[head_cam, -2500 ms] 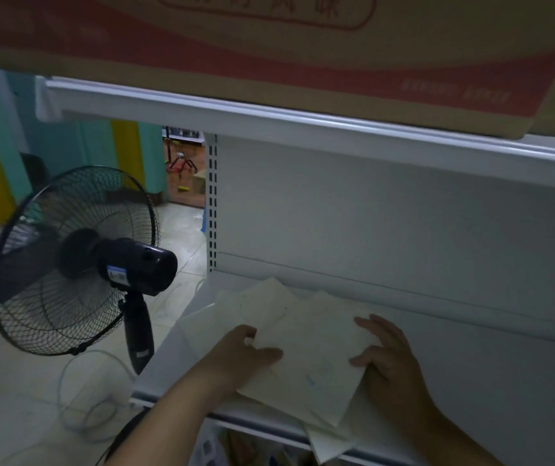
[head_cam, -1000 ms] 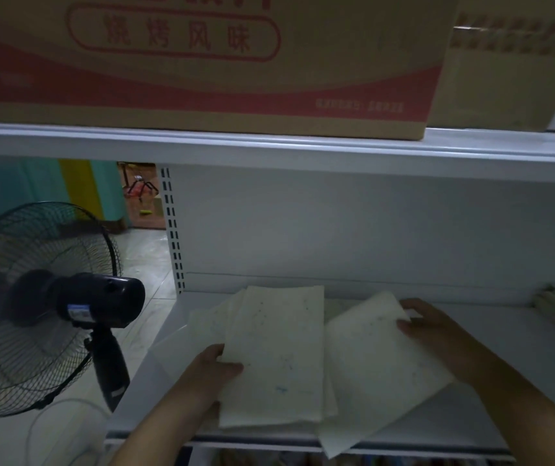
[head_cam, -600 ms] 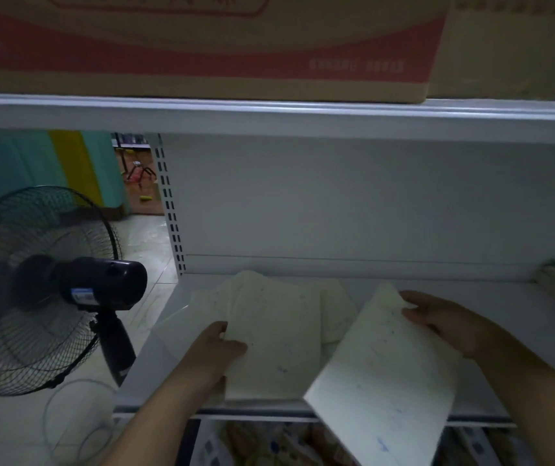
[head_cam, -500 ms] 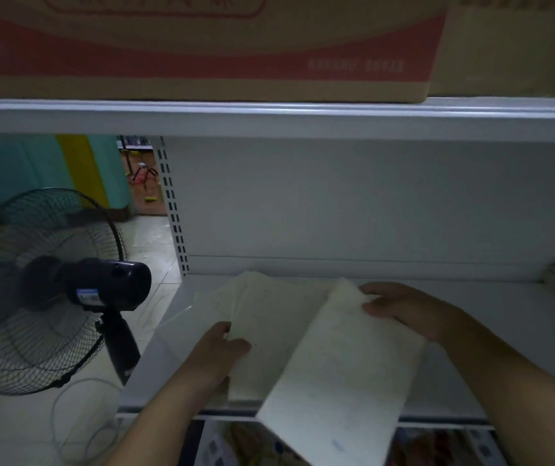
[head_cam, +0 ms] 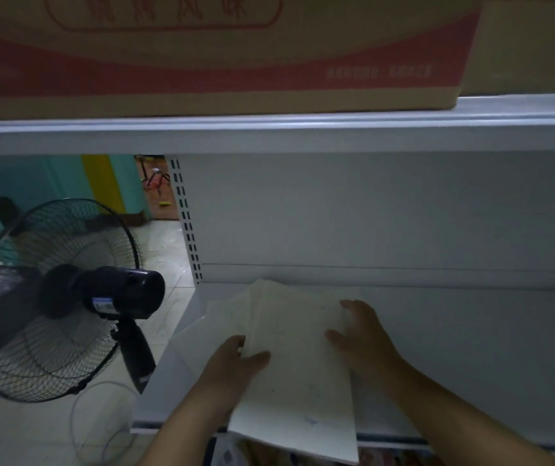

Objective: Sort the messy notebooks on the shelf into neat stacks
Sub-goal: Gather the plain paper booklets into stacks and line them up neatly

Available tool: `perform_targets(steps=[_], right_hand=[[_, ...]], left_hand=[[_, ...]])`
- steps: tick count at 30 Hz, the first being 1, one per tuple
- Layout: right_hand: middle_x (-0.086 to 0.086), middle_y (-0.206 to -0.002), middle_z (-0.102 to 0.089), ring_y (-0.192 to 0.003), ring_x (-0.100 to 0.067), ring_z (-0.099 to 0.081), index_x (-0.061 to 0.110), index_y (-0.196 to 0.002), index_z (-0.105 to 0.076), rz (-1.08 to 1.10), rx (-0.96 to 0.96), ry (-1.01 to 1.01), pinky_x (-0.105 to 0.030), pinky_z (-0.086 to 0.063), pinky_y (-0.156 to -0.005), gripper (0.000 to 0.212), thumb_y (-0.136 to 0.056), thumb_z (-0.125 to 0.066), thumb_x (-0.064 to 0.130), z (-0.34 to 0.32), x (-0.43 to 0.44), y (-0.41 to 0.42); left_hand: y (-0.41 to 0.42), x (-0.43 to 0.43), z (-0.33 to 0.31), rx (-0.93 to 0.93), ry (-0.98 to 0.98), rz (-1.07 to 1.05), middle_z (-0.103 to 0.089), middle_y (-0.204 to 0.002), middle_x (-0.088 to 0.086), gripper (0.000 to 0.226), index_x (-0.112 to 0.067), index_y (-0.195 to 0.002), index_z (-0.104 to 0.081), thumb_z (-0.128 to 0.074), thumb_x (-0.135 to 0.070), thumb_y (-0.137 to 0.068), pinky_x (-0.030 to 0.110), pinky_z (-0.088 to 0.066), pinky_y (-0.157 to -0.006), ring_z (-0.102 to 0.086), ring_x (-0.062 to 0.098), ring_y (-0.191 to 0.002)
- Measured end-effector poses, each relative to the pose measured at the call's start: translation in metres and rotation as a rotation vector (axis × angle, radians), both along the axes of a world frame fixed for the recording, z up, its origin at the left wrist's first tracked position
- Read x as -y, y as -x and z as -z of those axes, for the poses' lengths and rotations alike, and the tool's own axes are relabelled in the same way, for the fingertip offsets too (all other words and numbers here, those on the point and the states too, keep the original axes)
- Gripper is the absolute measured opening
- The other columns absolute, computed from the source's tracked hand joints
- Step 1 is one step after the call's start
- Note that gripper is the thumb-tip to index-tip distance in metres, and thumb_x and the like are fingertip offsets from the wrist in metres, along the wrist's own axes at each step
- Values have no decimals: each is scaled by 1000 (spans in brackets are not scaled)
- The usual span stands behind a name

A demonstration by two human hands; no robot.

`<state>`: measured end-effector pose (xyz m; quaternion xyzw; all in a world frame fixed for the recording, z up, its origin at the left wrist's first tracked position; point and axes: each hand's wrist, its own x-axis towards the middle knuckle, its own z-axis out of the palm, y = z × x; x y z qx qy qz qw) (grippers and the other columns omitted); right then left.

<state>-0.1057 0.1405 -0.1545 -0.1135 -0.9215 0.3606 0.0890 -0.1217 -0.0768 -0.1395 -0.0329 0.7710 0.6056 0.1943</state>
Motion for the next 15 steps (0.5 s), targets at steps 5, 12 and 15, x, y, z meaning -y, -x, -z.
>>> perform_targets(steps=[5,12,15], right_hand=[[7,-144,-39,-131,-8,-37,22,-136,-46,-52,7,-44,-12,-23,-107,51,-89,-60,36,17,-2,-38],[9,-140,-43,-128,-5,-35,23,-138,-46,-118,-21,-109,-14,-24,-108,44,-96,-48,35,13,2,-39],[5,-136,-52,-125,-10,-44,17,-134,-52,-108,-11,-70,-18,-28,-108,42,-94,-51,30,10,1,-39]], left_hand=[[8,1,4,27,13,10,-67,-104,5,16,-17,-104,-59,-58,-27,-92,44,-52,-91,-66,27,-93],[6,-3,-4,141,1,-22,-66,-103,16,28,-4,-113,-56,-59,-21,-91,35,-52,-69,-65,32,-88],[-5,-13,-13,105,21,-47,-68,-102,19,32,1,-114,-58,-66,-12,-86,36,-53,-70,-66,32,-86]])
